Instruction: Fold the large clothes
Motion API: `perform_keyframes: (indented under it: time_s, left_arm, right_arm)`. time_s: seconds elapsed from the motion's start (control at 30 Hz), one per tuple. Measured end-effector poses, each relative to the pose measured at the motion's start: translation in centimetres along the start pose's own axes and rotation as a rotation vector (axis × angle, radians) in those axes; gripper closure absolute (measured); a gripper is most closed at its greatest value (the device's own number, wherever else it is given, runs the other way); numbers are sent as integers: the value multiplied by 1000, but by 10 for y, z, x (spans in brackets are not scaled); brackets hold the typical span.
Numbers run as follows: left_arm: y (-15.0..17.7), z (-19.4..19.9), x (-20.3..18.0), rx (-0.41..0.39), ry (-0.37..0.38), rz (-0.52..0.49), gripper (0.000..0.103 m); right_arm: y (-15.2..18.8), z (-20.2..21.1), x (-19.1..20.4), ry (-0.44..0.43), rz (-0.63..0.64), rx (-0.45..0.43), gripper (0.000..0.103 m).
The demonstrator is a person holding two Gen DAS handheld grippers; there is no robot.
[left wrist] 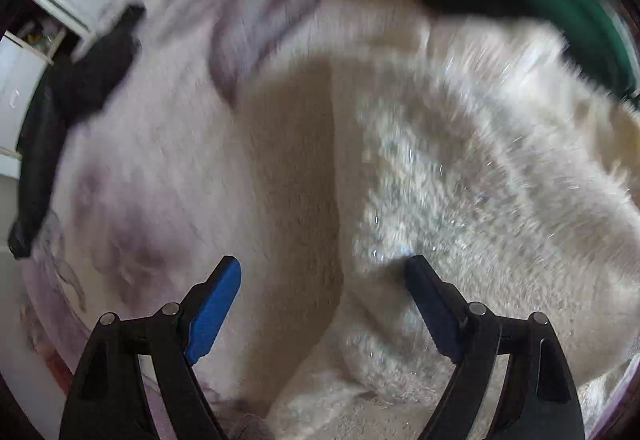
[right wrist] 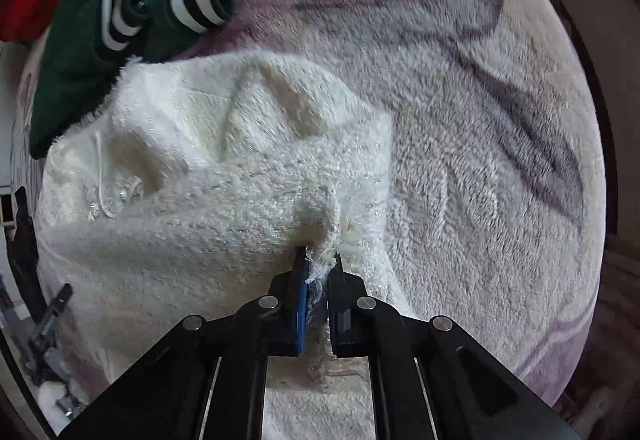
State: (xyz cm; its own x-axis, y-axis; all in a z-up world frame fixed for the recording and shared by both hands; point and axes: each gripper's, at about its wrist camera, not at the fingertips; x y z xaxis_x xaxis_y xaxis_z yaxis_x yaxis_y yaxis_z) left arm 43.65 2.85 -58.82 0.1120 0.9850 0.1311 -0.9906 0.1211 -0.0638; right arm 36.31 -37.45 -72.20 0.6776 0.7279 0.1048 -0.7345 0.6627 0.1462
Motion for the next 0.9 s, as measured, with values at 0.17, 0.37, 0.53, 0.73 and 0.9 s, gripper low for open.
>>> perform_keyframes:
  time_s: [0.17, 0.37, 0.53, 0.73, 0.9]
  left_arm:
    - [-3, 35, 4, -30, -40, 3, 17]
    - [-19, 62, -25, -106, -242, -140, 17]
    - [-53, 46, -42, -116, -336, -194, 17]
    - [-70, 24, -45, -103, -379, -214, 17]
    - [-71, 26, -47, -113, -388, -222, 17]
  right_arm:
    - [-1, 52, 6, -70, -84, -113, 59]
    - [8, 54, 76, -343, -17, 33, 48]
    - [23, -8, 186, -449, 148, 219, 48]
    - [7, -107, 257, -276, 223, 317, 48]
    - [28, -111, 281, -201, 318, 195, 90]
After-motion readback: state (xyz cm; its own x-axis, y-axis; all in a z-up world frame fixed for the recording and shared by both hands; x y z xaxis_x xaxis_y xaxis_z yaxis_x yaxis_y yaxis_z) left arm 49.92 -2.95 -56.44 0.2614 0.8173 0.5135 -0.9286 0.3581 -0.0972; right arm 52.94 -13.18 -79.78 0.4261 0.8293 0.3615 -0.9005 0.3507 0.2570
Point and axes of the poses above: each gripper's, at about its wrist camera, not at the fingertips, and z roughly against the way its jaws point, x to its left, y to its underside, and after that the axes turned 13 degrees about -z, right-handed
